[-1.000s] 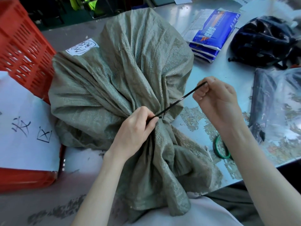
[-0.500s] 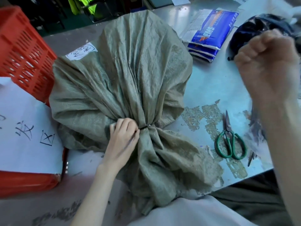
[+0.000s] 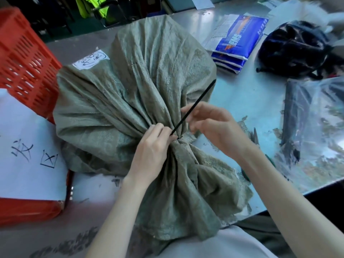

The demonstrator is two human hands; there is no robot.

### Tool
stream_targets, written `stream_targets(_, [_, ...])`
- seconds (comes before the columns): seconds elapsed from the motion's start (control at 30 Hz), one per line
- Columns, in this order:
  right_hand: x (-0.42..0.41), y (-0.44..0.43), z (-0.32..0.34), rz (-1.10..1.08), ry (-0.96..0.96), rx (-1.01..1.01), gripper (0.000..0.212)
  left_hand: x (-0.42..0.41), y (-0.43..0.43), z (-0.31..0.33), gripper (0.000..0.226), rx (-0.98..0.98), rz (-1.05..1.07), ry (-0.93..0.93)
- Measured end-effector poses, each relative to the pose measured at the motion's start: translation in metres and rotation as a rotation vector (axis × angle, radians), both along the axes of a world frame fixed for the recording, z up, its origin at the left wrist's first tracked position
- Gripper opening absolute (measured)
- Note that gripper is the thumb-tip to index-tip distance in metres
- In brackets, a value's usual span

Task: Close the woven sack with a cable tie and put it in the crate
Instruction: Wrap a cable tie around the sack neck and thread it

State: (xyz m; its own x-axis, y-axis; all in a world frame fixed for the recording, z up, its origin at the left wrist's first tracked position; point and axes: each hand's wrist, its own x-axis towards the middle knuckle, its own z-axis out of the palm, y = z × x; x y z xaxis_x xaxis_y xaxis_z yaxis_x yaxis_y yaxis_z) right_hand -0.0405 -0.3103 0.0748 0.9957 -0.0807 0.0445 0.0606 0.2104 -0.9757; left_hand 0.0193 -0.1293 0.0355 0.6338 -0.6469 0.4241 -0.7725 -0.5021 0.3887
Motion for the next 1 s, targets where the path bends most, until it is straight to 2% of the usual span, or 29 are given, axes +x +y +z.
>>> stream_targets(0.07, [-0.001, 0.007, 0.001, -0.053, 0.004, -0.145, 0.014, 0.000, -0.002, 0.001, 0.018, 0.009, -0.012, -0.012])
stream_targets(0.13, [-0.001, 0.011, -0.001, -0.130, -0.024, -0.219, 0.018, 0.000, -0.002, 0.001, 0.019, 0.021, -0.017, -0.025])
stream_targets(0.2, [0.000, 0.013, 0.000, -0.175, -0.039, -0.215, 0.021, -0.001, -0.001, 0.000, 0.018, 0.008, -0.014, -0.010])
stream_targets(0.4, [0.002, 0.020, 0.005, -0.399, -0.044, -0.188, 0.016, -0.004, 0.006, -0.008, 0.008, -0.069, 0.013, 0.012])
stream_targets(0.57, [0.004, 0.016, 0.022, -0.512, -0.020, -0.071, 0.019, -0.005, 0.007, -0.010, 0.008, -0.135, 0.036, 0.006])
stream_targets(0.77, [0.002, 0.008, 0.041, -0.534, -0.060, 0.125, 0.031, -0.002, 0.010, -0.011, 0.007, -0.156, 0.067, 0.025])
stream_targets(1.0, [-0.007, 0.003, 0.048, -0.550, -0.010, 0.263, 0.024, -0.001, 0.018, -0.015, 0.010, -0.171, 0.067, 0.024])
